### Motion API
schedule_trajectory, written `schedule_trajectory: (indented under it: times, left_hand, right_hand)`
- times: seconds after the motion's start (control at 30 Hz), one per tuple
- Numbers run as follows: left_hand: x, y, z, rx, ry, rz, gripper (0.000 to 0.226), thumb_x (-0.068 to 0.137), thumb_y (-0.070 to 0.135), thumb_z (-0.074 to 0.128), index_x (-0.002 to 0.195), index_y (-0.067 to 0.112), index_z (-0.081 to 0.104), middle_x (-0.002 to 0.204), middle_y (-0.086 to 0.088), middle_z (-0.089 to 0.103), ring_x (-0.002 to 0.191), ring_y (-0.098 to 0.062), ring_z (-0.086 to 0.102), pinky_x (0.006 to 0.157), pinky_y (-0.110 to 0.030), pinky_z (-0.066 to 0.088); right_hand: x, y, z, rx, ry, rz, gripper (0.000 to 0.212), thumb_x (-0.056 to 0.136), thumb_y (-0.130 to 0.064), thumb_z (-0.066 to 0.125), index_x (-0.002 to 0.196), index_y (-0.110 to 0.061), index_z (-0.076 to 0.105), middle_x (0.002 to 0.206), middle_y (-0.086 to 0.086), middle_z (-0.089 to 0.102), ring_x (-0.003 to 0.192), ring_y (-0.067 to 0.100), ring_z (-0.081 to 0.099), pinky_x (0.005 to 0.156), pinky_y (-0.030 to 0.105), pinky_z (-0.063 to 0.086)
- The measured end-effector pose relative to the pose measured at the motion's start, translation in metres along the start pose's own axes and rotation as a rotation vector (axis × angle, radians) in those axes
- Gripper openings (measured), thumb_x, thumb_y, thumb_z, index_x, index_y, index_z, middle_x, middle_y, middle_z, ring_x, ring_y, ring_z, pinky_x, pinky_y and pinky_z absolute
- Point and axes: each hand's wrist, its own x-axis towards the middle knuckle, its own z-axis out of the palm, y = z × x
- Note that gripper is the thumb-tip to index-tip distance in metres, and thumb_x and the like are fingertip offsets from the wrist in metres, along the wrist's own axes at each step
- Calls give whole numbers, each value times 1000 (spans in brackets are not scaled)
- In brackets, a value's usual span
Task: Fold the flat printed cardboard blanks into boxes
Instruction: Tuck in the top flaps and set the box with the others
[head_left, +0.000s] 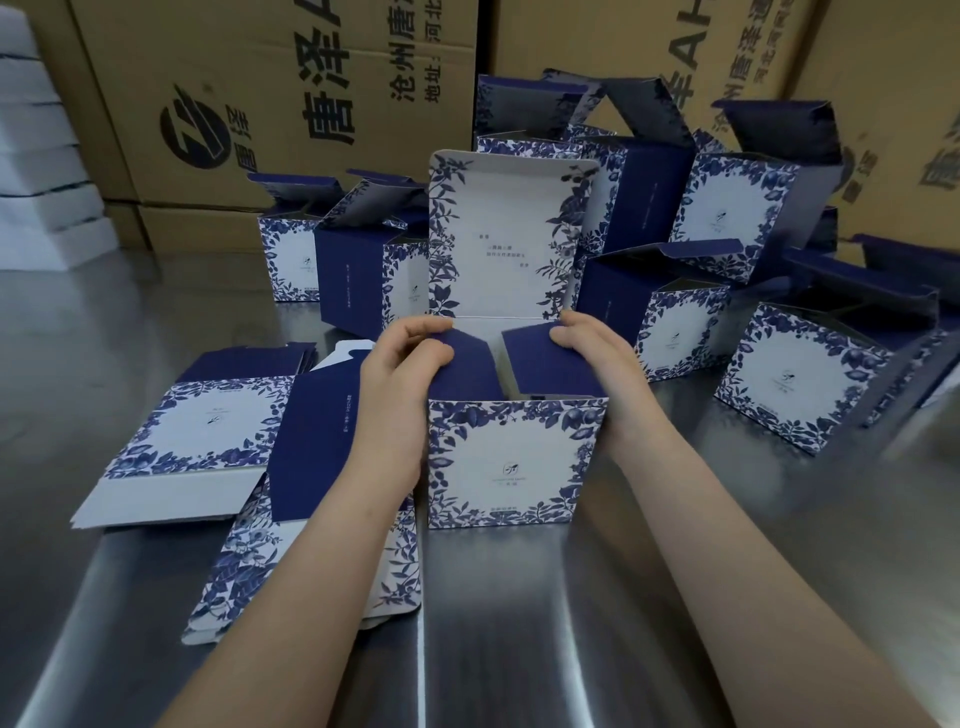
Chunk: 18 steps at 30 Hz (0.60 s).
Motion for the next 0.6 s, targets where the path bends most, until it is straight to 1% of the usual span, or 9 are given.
schedule_trajectory:
  times: [0.07, 0.13, 0.2, 0.27, 0.37, 0.43, 0.53, 0.6]
  left_hand:
    - [0, 1, 1, 22, 2, 5, 18, 83, 9, 58, 84, 24, 67, 83, 1, 61, 76, -18, 57, 68, -33, 46]
    - [0, 4, 2, 44, 17, 13, 14, 73, 17, 57, 79, 26, 66, 83, -2, 58, 82, -23, 52, 74, -39, 42]
    - [-1, 5, 3, 51, 22, 15, 15, 70, 19, 56, 76, 27, 66, 83, -2, 57, 83, -25, 51, 76, -41, 40]
    - [-1, 4, 2, 60, 13, 19, 14, 70, 20, 56, 76, 29, 66, 82, -1, 58, 82, -23, 52, 74, -39, 42]
    - [-1, 3, 0, 51, -13, 27, 11, 74, 23, 58, 75, 30, 66, 80, 3, 60, 76, -17, 55, 67, -31, 43]
    - [-1, 3, 0, 48, -23, 29, 9, 76, 25, 59, 74, 31, 66, 80, 5, 61, 74, -14, 56, 66, -29, 44]
    - [0, 4, -1, 44, -10, 10, 11, 73, 22, 58, 75, 29, 66, 77, 4, 60, 71, -15, 54, 64, -30, 43]
    - [0, 5, 0, 54, 4, 13, 12, 72, 20, 56, 75, 28, 65, 77, 1, 56, 76, -21, 51, 69, -36, 41]
  right_hand:
    - [-1, -2, 2, 2, 32, -3, 19, 91, -7, 60, 97, -24, 64, 84, 1, 68, 56, 5, 66, 50, 17, 51]
    - [-1, -3, 5, 0, 57, -11, 21, 90, -3, 58, 95, -22, 64, 79, 3, 66, 51, 5, 64, 46, 15, 48]
    - [-2, -5, 5, 2, 63, -10, 21, 90, -2, 58, 95, -22, 64, 78, 3, 66, 50, 6, 63, 46, 15, 48]
    - [-3, -4, 5, 12, 59, -2, 19, 90, -5, 60, 96, -22, 64, 76, 1, 68, 52, 6, 64, 47, 16, 49]
    - [-4, -1, 4, 27, 31, -6, 12, 92, -13, 63, 100, -21, 65, 77, -2, 71, 59, 6, 67, 50, 17, 51]
    - [-4, 0, 4, 44, 6, -20, 10, 92, -17, 64, 102, -18, 66, 78, -3, 72, 63, 7, 68, 53, 18, 51]
    - [-5, 0, 4, 67, 15, -17, 11, 91, -15, 65, 102, -18, 67, 81, -2, 72, 64, 8, 69, 54, 19, 52]
    - [-5, -1, 4, 52, 49, -14, 15, 91, -10, 64, 103, -20, 66, 82, 0, 71, 60, 6, 68, 52, 17, 52]
